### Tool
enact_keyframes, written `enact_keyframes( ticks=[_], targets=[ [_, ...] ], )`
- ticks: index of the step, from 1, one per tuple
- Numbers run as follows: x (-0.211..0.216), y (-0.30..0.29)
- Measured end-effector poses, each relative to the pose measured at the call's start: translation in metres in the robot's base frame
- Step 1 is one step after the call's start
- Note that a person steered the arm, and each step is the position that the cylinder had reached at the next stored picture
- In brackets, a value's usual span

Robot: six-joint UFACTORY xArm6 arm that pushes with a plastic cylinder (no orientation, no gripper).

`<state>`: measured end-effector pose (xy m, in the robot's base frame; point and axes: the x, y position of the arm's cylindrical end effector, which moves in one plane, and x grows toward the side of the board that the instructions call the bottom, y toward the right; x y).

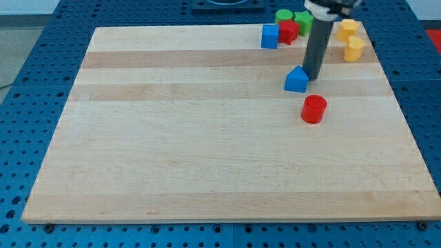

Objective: Push the greens star to top center along with group of block

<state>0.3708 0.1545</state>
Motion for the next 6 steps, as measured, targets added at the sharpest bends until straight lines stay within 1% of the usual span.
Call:
enact_keyframes(
  ticks=[1, 2, 3, 4, 5, 6],
  targets=[
    [0.004, 0.060],
    [-0.022, 0.142],
    [-0.090, 0.188],
    [-0.177, 0.160],
    [-0.180, 0.150],
    [-0.179, 0.078]
  ],
)
